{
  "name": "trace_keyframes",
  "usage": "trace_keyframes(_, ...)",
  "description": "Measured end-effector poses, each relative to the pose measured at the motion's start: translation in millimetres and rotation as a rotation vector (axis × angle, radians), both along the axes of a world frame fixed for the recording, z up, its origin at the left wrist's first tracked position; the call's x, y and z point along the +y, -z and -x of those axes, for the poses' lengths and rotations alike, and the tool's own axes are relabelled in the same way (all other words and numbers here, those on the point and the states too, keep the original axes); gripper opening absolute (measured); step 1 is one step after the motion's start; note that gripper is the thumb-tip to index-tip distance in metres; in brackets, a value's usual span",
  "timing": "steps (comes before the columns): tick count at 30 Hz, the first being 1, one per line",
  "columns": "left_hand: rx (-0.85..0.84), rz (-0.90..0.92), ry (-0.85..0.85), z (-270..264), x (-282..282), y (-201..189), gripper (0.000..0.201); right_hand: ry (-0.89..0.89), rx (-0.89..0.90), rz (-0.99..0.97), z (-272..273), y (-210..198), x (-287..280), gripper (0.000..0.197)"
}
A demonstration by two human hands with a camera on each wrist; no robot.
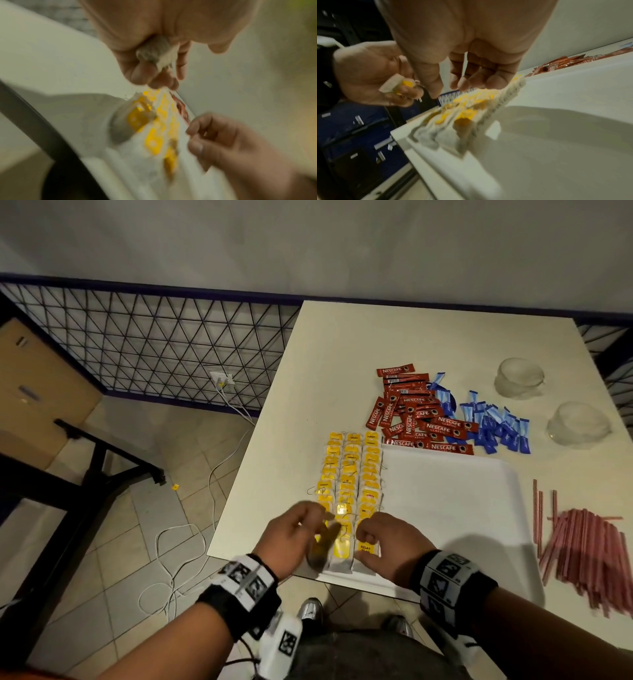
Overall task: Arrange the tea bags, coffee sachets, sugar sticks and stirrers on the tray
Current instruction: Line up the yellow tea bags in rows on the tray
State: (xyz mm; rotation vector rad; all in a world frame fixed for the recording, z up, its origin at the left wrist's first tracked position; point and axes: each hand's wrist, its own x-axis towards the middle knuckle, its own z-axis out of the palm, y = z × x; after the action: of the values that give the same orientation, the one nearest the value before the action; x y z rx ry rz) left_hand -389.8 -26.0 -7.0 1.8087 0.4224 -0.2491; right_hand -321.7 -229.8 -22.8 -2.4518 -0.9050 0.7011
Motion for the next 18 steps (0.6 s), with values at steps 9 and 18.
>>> trace_keyframes(9,0.253,0.950,-0.342,-23,-5,-16,0.089,-0.040,-0.072,-0.335,-1,-43,34,0.017)
trace_keyframes(18,0.167,0.994,-0.305,-34,-25,-33,0.073,0.038,-0.065,-0.250,-2,-50,28,0.013)
